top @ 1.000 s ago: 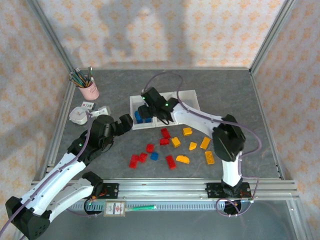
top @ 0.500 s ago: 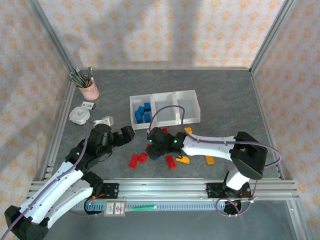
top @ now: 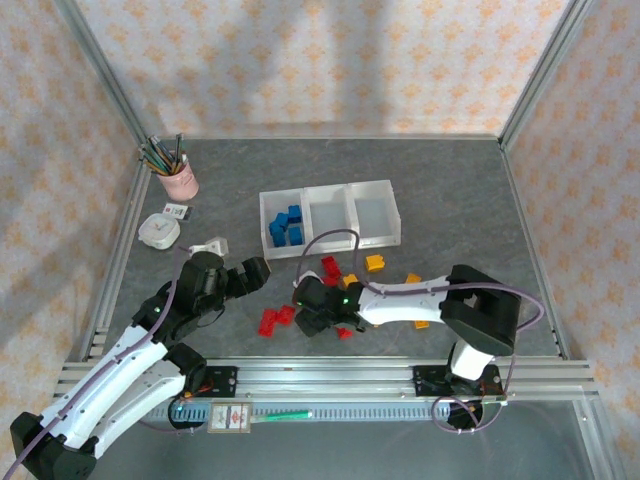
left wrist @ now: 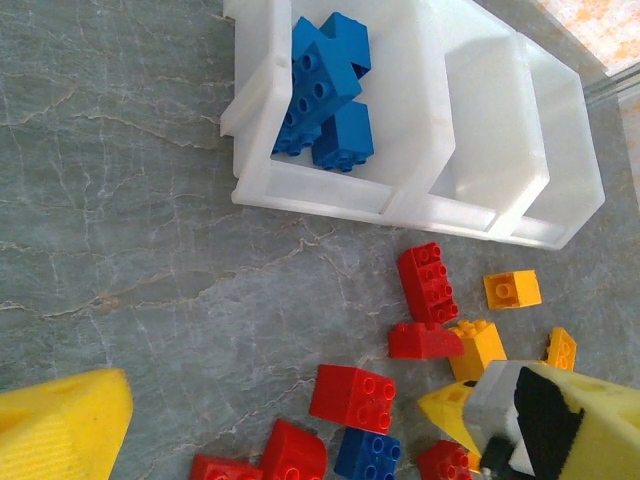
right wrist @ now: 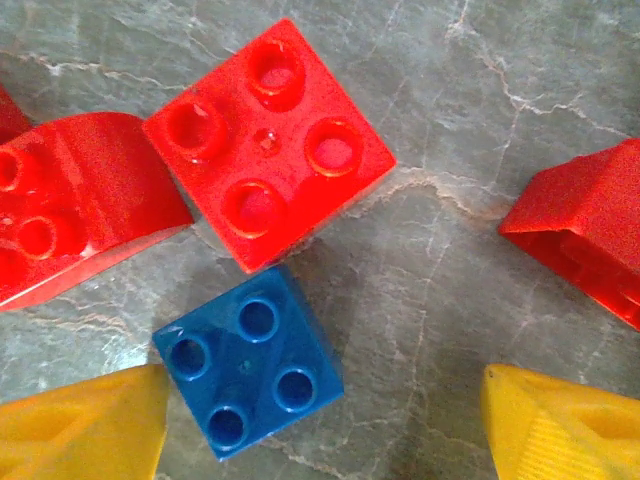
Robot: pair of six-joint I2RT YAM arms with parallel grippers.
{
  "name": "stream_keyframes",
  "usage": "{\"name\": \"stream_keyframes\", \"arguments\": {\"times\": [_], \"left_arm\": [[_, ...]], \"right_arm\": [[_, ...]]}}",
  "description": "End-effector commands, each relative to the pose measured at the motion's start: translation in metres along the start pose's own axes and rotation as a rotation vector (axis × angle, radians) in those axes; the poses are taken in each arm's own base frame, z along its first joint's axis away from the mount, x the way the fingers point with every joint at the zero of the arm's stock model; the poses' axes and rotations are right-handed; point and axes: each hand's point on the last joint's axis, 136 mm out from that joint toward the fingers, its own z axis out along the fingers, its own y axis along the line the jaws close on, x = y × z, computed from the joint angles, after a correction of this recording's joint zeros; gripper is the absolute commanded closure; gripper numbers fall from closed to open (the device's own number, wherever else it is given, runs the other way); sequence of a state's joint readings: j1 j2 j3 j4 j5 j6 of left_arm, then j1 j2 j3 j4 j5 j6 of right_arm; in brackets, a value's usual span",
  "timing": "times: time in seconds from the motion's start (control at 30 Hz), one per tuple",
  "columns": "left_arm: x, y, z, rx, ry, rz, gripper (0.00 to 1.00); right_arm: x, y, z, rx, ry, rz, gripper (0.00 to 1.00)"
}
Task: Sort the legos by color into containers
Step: Pick up the lego from the bottom-center of the table.
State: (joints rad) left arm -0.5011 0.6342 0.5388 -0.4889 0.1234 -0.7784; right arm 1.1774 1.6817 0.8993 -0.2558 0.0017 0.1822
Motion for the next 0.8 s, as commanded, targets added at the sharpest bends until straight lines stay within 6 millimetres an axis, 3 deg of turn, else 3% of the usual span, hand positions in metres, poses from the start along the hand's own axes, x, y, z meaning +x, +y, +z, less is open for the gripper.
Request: {"name": "stream_keyframes", "arguments": {"times": [0.0,0.17,0.5,0.63,0.77], "left_arm": [[0.001,0.007,-0.001,-0.019,-0.002,-0.013,0.01],[0.0,0.008,0.0,-0.028,-0.009,-0.015,0.01],[-0.002,0.009,-0.002,-0.035,-0.015,-0.015,0.01],[-0.003,0.007,-0.003,-0.03,-0.018,-0.016,0.01],[-0.007,0.004,-0.004,-0.023,-0.029,-0.015,0.01]], "right_arm": [[-0.015,-0.002,0.002,0.043,-0.035,-0.032,0.23],[-0.02,0.0,0.009,0.055,-0.032,-0.066,0.3],[-0.017,0.0,0.015,0.061,-0.019,-0.065,0.56],[-0.019,-0.002,0.008,0.06,-0.036,-0.046,0.67],[-0.028,-0.006,-0.008,0.061,-0.07,-0.009,0.7]]}}
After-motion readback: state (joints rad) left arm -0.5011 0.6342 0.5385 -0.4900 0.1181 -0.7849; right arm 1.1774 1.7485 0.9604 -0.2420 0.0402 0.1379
